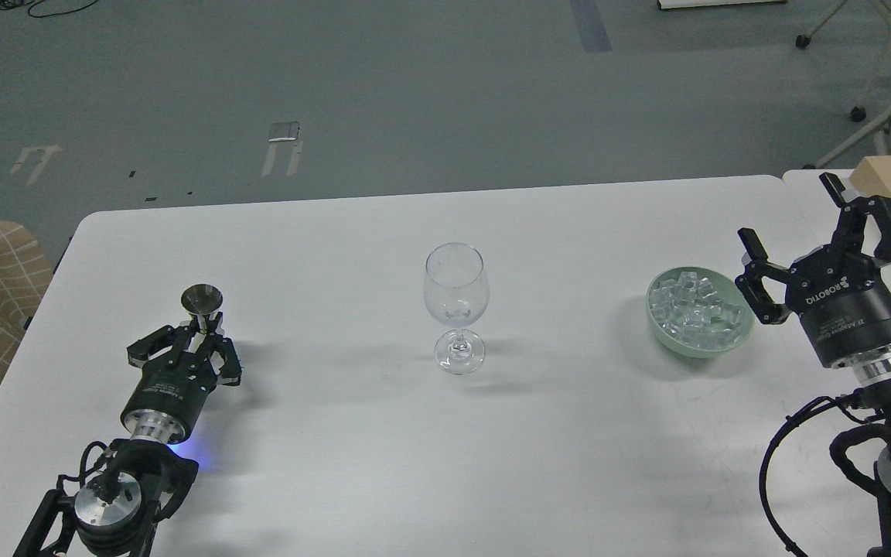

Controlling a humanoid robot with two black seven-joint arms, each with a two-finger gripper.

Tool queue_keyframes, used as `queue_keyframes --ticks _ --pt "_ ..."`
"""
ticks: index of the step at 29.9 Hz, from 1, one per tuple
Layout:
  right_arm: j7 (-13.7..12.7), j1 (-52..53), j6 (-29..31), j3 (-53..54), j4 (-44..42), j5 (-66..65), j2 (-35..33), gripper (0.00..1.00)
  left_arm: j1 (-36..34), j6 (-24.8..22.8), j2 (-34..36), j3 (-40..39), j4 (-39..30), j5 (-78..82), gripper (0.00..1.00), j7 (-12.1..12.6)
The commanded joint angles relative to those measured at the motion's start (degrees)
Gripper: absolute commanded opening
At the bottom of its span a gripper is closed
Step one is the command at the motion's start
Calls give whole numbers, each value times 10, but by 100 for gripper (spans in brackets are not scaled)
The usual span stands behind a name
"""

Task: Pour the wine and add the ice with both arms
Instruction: 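Lift the small dark bottle with the left gripper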

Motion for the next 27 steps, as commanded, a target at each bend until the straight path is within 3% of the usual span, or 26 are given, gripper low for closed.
queue_keyframes --ticks 1,11,19,27 --pt "0 -1 0 0 -1 0 0 100 -2 -1 1 1 -1 0 14 0" --pt "0 -1 0 0 -9 0 0 100 -39 -1 4 2 -6 1 14 3" --pt "0 1 0 0 -14 0 0 100 -51 -1 11 3 -17 4 12 24" --pt "0 5 0 0 -19 -1 0 100 -65 3 12 3 -28 4 11 28"
